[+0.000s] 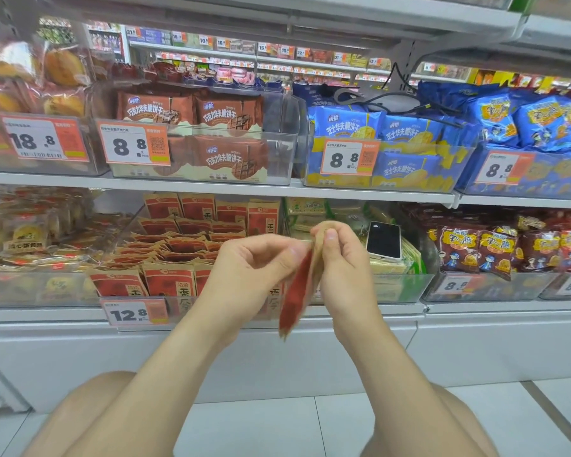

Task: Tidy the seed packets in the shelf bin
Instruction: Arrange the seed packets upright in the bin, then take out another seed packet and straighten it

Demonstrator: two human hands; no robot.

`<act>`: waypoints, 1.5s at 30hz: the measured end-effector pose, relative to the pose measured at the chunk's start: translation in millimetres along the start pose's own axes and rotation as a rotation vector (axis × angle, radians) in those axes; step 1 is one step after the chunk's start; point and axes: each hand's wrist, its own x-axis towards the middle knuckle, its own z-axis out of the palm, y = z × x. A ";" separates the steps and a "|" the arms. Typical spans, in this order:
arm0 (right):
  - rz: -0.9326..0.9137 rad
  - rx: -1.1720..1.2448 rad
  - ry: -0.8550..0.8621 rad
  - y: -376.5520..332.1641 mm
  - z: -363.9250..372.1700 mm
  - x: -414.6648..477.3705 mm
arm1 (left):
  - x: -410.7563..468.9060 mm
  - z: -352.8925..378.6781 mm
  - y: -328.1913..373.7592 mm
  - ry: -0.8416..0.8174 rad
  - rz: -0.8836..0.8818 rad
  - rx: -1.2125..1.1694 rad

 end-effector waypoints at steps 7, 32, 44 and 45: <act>0.555 0.707 -0.281 -25.9 -1.3 -9.5 | -2.7 10.6 -7.1 0.095 0.079 0.360; 0.169 -0.195 -0.127 -11.2 -8.8 -6.4 | 3.7 -7.2 13.2 0.233 -0.481 -0.094; 0.735 0.435 -0.182 -16.0 -10.4 -0.6 | 7.4 -8.9 9.8 0.281 -0.574 -0.233; 0.752 0.462 -0.197 -15.9 -10.6 -0.4 | 7.8 -9.0 9.1 0.307 -0.583 -0.256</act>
